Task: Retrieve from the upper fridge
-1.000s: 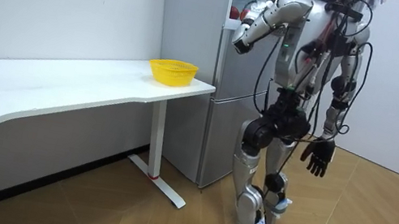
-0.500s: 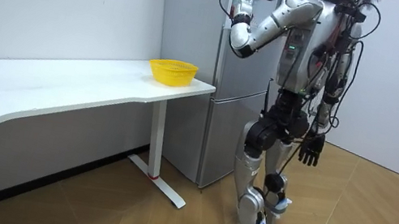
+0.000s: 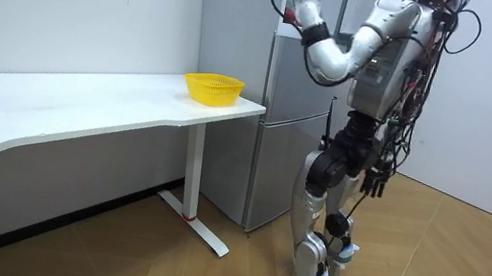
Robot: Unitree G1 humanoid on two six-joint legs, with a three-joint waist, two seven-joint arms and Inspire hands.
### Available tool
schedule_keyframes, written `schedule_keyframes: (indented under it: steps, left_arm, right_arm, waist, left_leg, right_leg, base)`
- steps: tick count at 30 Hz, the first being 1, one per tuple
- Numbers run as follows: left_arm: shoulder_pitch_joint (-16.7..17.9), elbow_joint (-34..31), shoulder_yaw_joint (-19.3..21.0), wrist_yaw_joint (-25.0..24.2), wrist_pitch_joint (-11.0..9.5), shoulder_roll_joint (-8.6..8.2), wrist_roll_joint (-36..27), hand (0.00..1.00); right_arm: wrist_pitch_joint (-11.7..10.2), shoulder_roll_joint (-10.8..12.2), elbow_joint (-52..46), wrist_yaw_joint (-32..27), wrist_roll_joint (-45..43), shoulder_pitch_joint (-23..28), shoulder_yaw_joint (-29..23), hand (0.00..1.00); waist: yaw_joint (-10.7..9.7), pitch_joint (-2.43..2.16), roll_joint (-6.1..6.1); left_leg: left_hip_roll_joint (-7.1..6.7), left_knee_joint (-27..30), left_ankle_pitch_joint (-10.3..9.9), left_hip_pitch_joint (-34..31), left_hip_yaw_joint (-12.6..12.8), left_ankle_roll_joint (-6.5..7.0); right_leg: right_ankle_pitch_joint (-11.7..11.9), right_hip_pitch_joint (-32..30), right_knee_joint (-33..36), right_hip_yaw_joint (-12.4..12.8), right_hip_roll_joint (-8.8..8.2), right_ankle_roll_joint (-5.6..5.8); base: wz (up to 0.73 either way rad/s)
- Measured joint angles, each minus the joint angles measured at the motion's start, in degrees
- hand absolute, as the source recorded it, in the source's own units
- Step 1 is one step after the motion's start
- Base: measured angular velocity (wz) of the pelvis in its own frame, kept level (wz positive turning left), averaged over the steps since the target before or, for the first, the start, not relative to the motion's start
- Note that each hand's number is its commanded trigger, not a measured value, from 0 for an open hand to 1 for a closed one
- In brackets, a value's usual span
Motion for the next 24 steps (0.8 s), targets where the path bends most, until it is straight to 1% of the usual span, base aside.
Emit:
schedule_keyframes:
  steps: [1,2,3,4,5,6,7,8,9,10,11,12,13,14,15,16,17,18,19,20,21,22,23,24]
  left_arm:
    - [0.7,0.3,0.9,0.7,-0.1,0.00,-0.5,0.00]
    - [2.8,0.8,2.8,2.2,-0.6,-0.04,-0.7,0.00]
    - [5.3,1.7,4.6,3.6,-1.3,-0.18,-0.7,0.00]
    - [8.4,2.7,5.6,4.9,-1.7,-0.57,-0.3,0.00]
    - [10.0,3.1,5.9,5.7,-1.7,-0.91,0.0,0.00]
    - [12.7,4.2,6.0,7.0,-1.7,-1.58,0.5,0.00]
    - [14.3,5.0,6.1,7.5,-1.9,-1.74,0.5,0.00]
    - [18.2,7.4,6.1,8.1,-2.6,-2.11,0.6,0.00]
    - [21.7,10.0,5.9,8.3,-2.6,-3.54,0.5,0.00]
    - [23.4,11.3,5.8,8.4,-2.4,-4.56,0.5,0.00]
    - [26.5,14.6,4.7,8.8,-2.5,-7.00,0.5,0.00]
    - [28.7,19.3,2.8,8.9,-2.3,-8.98,0.5,0.00]
    - [29.6,21.9,1.8,8.9,-2.0,-9.87,0.5,0.00]
    - [30.9,27.2,-0.3,9.0,-1.2,-11.43,0.6,0.00]
    - [31.6,33.1,-2.0,8.9,-0.9,-12.58,0.6,0.00]
    - [32.1,38.4,-3.3,8.9,-0.2,-13.65,0.4,0.00]
    - [32.4,40.5,-3.6,8.9,0.4,-14.31,0.4,0.00]
    - [32.5,44.3,-4.4,8.9,1.0,-14.90,0.3,0.00]
    - [32.5,47.6,-5.2,8.4,1.3,-14.88,0.3,0.00]
    - [32.5,49.4,-5.8,8.3,1.3,-14.87,0.3,0.00]
    - [32.5,52.5,-7.2,8.2,1.4,-14.90,0.3,0.00]
    - [32.4,54.1,-8.1,8.1,1.4,-14.92,0.3,0.00]
    - [31.9,57.6,-10.1,7.4,1.4,-14.90,0.4,0.00]
    - [30.9,61.8,-11.7,6.3,1.4,-14.87,0.5,0.00]
  right_arm:
    - [0.0,0.1,0.0,-0.1,-0.1,0.1,0.0,0.00]
    - [0.0,0.4,-0.2,-0.1,-0.2,0.2,0.0,0.00]
    - [0.0,0.4,-0.4,-0.1,-0.1,0.4,0.0,0.00]
    - [0.0,0.4,-1.1,-0.2,-0.1,0.8,0.0,0.00]
    - [0.0,0.4,-1.3,-0.3,-0.1,0.9,0.0,0.00]
    - [0.0,0.5,-1.3,-0.3,-0.2,0.8,0.1,0.00]
    - [0.1,0.5,-1.4,-0.2,-0.2,0.8,0.1,0.00]
    - [0.2,0.5,-1.7,-0.2,-0.2,0.7,0.1,0.00]
    - [0.2,0.5,-2.1,0.0,-0.1,0.7,0.1,0.00]
    - [0.2,0.5,-2.3,0.2,0.2,0.7,0.1,0.00]
    - [0.2,0.5,-2.5,0.4,1.0,0.8,0.2,0.00]
    - [0.2,0.5,-2.5,0.5,1.6,0.9,0.2,0.00]
    - [0.3,0.5,-2.5,0.5,1.6,0.7,0.3,0.00]
    - [0.7,0.6,-2.5,0.9,1.5,0.5,0.3,0.00]
    - [0.9,0.7,-2.5,1.2,1.4,0.6,0.3,0.00]
    - [0.9,0.7,-2.5,1.6,1.2,0.7,0.2,0.00]
    - [0.9,0.7,-2.5,1.8,1.2,0.7,0.1,0.00]
    - [0.9,0.7,-2.7,2.5,1.3,0.7,0.2,0.00]
    - [1.0,0.7,-2.7,2.9,1.5,0.5,0.1,0.00]
    - [1.0,0.6,-2.8,2.9,1.5,0.5,0.0,0.00]
    - [1.0,0.4,-3.0,2.7,1.5,0.2,0.0,0.00]
    - [1.0,0.2,-3.0,2.7,1.5,-0.1,0.0,0.00]
    - [1.0,0.0,-3.0,2.6,1.5,-0.4,0.0,0.00]
    - [0.9,0.0,-3.0,2.7,1.5,-0.5,0.0,0.00]
  waist:
    - [0.2,0.07,-0.06]
    - [0.3,0.14,0.18]
    - [1.0,0.16,0.33]
    - [1.2,0.11,0.55]
    - [1.3,0.18,0.77]
    - [1.6,0.18,0.85]
    - [1.8,0.16,0.84]
    - [1.8,0.11,0.92]
    - [1.5,0.07,0.99]
    - [1.3,0.06,0.92]
    - [0.8,0.04,0.77]
    - [0.8,0.04,0.76]
    - [1.0,0.00,0.67]
    - [0.8,-0.02,0.23]
    - [0.8,-0.01,-0.35]
    - [0.8,-0.11,-0.63]
    - [0.9,-0.23,-0.95]
    - [1.0,-0.37,-1.66]
    - [1.2,-0.34,-2.57]
    - [1.3,-0.31,-2.87]
    - [1.3,-0.25,-3.12]
    - [1.2,-0.24,-3.12]
    - [1.1,-0.22,-3.02]
    - [0.9,-0.04,-3.13]
  left_leg:
    - [-0.03,0.0,0.0,0.0,-0.3,0.00]
    - [-0.15,0.0,0.0,0.0,-0.8,0.00]
    - [-0.24,0.0,0.0,0.0,-1.3,0.01]
    - [-0.35,0.1,0.0,0.0,-1.7,0.02]
    - [-0.48,0.1,0.0,-0.1,-2.2,0.03]
    - [-0.71,0.1,0.1,-0.2,-2.5,0.14]
    - [-0.76,0.1,0.1,-0.3,-2.7,0.17]
    - [-0.82,0.1,0.1,-0.4,-2.9,0.18]
    - [-0.94,0.3,0.1,-0.5,-3.4,0.19]
    - [-1.02,0.3,0.1,-0.7,-3.8,0.19]
    - [-1.14,0.3,0.1,-1.0,-4.0,0.25]
    - [-1.16,0.3,0.1,-1.0,-4.1,0.26]
    - [-1.16,0.3,0.1,-1.1,-4.1,0.26]
    - [-1.17,0.4,0.1,-1.2,-4.1,0.26]
    - [-1.18,0.3,0.2,-1.2,-4.2,0.25]
    - [-1.15,0.3,0.2,-1.2,-4.2,0.25]
    - [-1.13,0.3,0.2,-1.2,-4.2,0.25]
    - [-1.08,0.3,0.1,-1.3,-4.2,0.24]
    - [-1.02,0.3,0.1,-1.4,-4.2,0.24]
    - [-1.01,0.3,0.1,-1.4,-4.2,0.24]
    - [-1.06,0.3,0.1,-1.4,-4.2,0.24]
    - [-1.10,0.3,0.1,-1.4,-4.2,0.25]
    - [-1.11,0.1,0.1,-1.4,-4.3,0.26]
    - [-1.12,-0.1,0.1,-1.0,-4.3,0.35]
  right_leg:
    - [0.0,0.2,-0.1,-0.2,-0.02,0.00]
    - [0.0,0.6,-0.2,-1.1,-0.20,0.05]
    - [-0.1,0.8,-0.2,-1.7,-0.38,0.09]
    - [-0.2,0.8,-0.1,-2.1,-0.60,0.15]
    - [-0.3,0.8,-0.1,-2.2,-0.67,0.21]
    - [-0.5,0.8,0.1,-2.2,-0.75,0.35]
    - [-0.5,0.8,0.1,-2.2,-0.80,0.38]
    - [-0.6,0.7,0.2,-2.3,-0.88,0.43]
    - [-0.7,0.7,0.2,-2.8,-1.02,0.46]
    - [-0.7,0.8,0.2,-3.3,-1.15,0.45]
    - [-0.8,0.7,0.2,-4.1,-1.60,0.49]
    - [-0.8,0.7,0.1,-4.1,-1.57,0.50]
    - [-0.8,0.7,0.1,-4.1,-1.49,0.49]
    - [-0.9,0.7,0.1,-4.7,-1.58,0.44]
    - [-1.0,0.7,0.1,-4.9,-1.55,0.39]
    - [-1.0,0.8,-0.1,-4.7,-1.45,0.37]
    - [-1.0,0.8,-0.1,-4.6,-1.44,0.34]
    - [-1.1,0.8,-0.1,-4.7,-1.55,0.30]
    - [-1.0,0.8,-0.1,-4.9,-1.66,0.29]
    - [-1.0,0.8,0.0,-4.9,-1.66,0.29]
    - [-1.1,0.8,0.0,-4.6,-1.64,0.30]
    - [-1.1,0.8,0.0,-4.6,-1.62,0.32]
    - [-1.1,1.0,0.0,-4.8,-1.58,0.40]
    - [-1.1,1.4,-0.1,-4.9,-1.58,0.47]
  base:
    - [0.24]
    - [0.26]
    - [0.27]
    - [0.16]
    - [0.20]
    - [0.18]
    - [0.15]
    - [0.09]
    - [0.12]
    - [0.21]
    - [0.17]
    - [0.11]
    - [0.00]
    - [0.08]
    - [0.07]
    - [0.04]
    - [0.00]
    - [0.05]
    - [0.04]
    - [0.00]
    - [0.00]
    - [0.00]
    - [0.03]
    - [0.05]
